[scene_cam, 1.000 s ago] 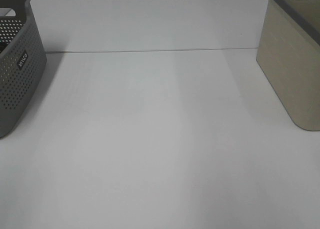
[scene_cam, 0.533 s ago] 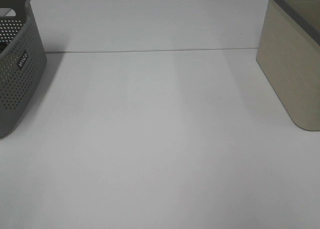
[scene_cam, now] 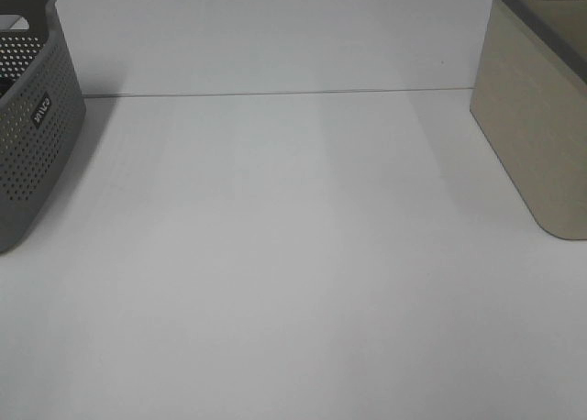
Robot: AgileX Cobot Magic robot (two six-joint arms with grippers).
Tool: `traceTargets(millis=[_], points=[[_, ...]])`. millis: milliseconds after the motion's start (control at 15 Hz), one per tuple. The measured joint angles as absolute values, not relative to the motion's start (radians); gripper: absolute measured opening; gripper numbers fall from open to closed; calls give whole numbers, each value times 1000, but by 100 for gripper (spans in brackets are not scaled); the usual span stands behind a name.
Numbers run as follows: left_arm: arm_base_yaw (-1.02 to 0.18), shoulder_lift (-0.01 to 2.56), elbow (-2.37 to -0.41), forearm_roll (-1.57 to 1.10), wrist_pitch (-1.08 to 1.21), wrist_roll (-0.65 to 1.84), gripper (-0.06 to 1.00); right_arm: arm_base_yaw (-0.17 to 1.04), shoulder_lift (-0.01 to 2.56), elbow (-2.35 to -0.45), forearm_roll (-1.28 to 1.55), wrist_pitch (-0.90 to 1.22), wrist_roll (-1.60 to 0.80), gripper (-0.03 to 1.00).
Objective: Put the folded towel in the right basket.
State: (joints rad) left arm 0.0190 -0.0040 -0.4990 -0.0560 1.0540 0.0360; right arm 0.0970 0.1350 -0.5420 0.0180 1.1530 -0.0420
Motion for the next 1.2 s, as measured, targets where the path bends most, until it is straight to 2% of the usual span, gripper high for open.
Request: traceTargets(millis=[400,1200], points=[[19,-4,-499,-56,1054,36,97,97,125,-510,15,1067,-43,58],[19,-4,-499,-56,1054,36,97,97,125,-510,15,1066,-43,58]])
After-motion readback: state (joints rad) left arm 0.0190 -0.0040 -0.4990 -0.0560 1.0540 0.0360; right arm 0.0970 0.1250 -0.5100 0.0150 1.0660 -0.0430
